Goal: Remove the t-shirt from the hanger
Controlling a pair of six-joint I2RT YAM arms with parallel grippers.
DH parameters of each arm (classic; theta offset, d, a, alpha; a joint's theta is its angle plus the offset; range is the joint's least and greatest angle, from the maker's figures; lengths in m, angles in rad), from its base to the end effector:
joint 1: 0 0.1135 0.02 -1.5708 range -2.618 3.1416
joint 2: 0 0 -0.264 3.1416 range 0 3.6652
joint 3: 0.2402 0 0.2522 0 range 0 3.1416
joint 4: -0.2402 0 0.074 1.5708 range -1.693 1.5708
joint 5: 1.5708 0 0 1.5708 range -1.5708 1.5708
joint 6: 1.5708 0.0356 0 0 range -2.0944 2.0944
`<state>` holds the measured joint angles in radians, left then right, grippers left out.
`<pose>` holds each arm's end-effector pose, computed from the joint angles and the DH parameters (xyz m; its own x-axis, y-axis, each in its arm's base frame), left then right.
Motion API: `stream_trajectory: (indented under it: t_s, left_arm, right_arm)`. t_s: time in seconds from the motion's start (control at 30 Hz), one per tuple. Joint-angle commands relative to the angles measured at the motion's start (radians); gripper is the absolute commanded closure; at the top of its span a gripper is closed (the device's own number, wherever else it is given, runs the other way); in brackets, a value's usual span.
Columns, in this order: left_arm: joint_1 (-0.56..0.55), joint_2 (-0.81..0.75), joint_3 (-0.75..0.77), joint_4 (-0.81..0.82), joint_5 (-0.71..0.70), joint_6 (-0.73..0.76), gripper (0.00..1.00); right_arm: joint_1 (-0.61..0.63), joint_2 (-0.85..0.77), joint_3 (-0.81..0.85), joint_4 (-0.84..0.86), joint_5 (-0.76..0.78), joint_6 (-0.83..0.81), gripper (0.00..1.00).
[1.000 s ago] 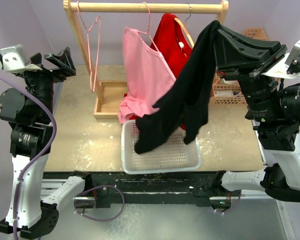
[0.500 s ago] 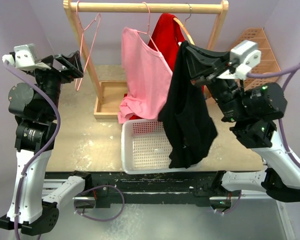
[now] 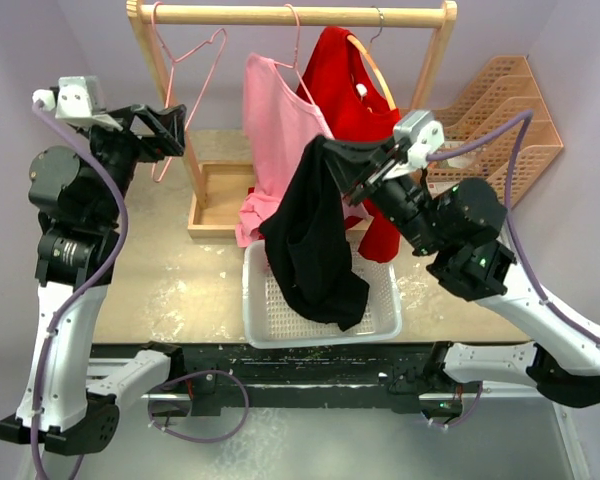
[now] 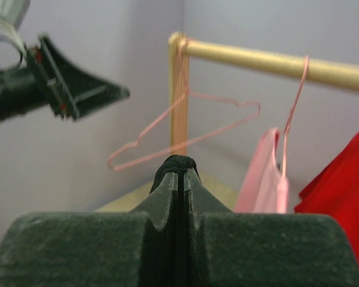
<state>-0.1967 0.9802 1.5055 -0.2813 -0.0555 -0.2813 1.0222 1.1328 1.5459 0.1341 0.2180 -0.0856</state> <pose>0.1584 -0.0296 0.5340 0.1881 -0.3201 -0.9285 0.2025 0.9377 -0.2822 0.1115 0.1676 0.5625 0.3333 0.3853 -0.8605 -0.7108 0.7023 0.0391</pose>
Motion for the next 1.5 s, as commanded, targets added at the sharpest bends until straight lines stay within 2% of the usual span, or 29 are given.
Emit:
stream_trajectory:
  t_s: [0.0, 0.2, 0.23, 0.3, 0.33, 0.4, 0.43, 0.47, 0.67, 1.0, 1.17, 1.33, 1.4, 1.47]
  left_arm:
    - [0.003, 0.069, 0.083, -0.011, 0.138, -0.033, 0.01]
    - [-0.032, 0.161, 0.143, -0.001, 0.246, -0.056, 0.01]
    - [-0.06, 0.179, 0.163, -0.002, 0.245, -0.05, 0.01]
    - [-0.128, 0.22, 0.22, -0.017, 0.218, -0.021, 0.01]
    - [-0.16, 0.246, 0.248, -0.029, 0.195, -0.007, 0.01]
    - [-0.217, 0.292, 0.301, -0.038, 0.166, 0.014, 0.01]
    - [-0.242, 0.315, 0.327, -0.039, 0.149, 0.024, 0.01]
    - [-0.266, 0.338, 0.35, -0.038, 0.128, 0.035, 0.01]
    - [-0.364, 0.534, 0.552, -0.086, 0.024, 0.067, 0.01]
    - [-0.433, 0.803, 0.861, -0.224, -0.255, 0.065, 0.01]
    - [-0.451, 0.848, 0.885, -0.228, -0.333, 0.058, 0.01]
    - [-0.451, 0.865, 0.861, -0.212, -0.344, 0.049, 0.01]
    - [-0.45, 0.863, 0.848, -0.191, -0.349, 0.052, 0.04]
    - [-0.45, 0.851, 0.823, -0.156, -0.353, 0.061, 0.14]
  right_arm:
    - [0.004, -0.121, -0.163, 0.077, 0.049, 0.171, 1.0]
    - [0.004, -0.198, -0.357, 0.009, 0.072, 0.311, 1.0]
    - [0.004, -0.196, -0.366, -0.021, 0.084, 0.32, 0.93]
    - [0.004, -0.188, -0.37, -0.101, 0.096, 0.334, 0.61]
    - [0.004, -0.185, -0.37, -0.127, 0.101, 0.341, 0.49]
    - [0.004, -0.187, -0.376, -0.151, 0.105, 0.347, 0.37]
    - [0.004, -0.191, -0.379, -0.156, 0.107, 0.347, 0.21]
    - [0.004, -0.197, -0.382, -0.158, 0.108, 0.346, 0.11]
    - [0.004, -0.229, -0.384, -0.165, 0.114, 0.337, 0.1]
    - [0.004, -0.236, -0.389, -0.178, 0.109, 0.354, 0.11]
    - [0.004, -0.24, -0.392, -0.168, 0.113, 0.351, 0.11]
    - [0.004, -0.231, -0.394, -0.165, 0.108, 0.351, 0.12]
    - [0.004, -0.227, -0.398, -0.163, 0.102, 0.353, 0.12]
    - [0.004, -0.225, -0.402, -0.161, 0.095, 0.359, 0.11]
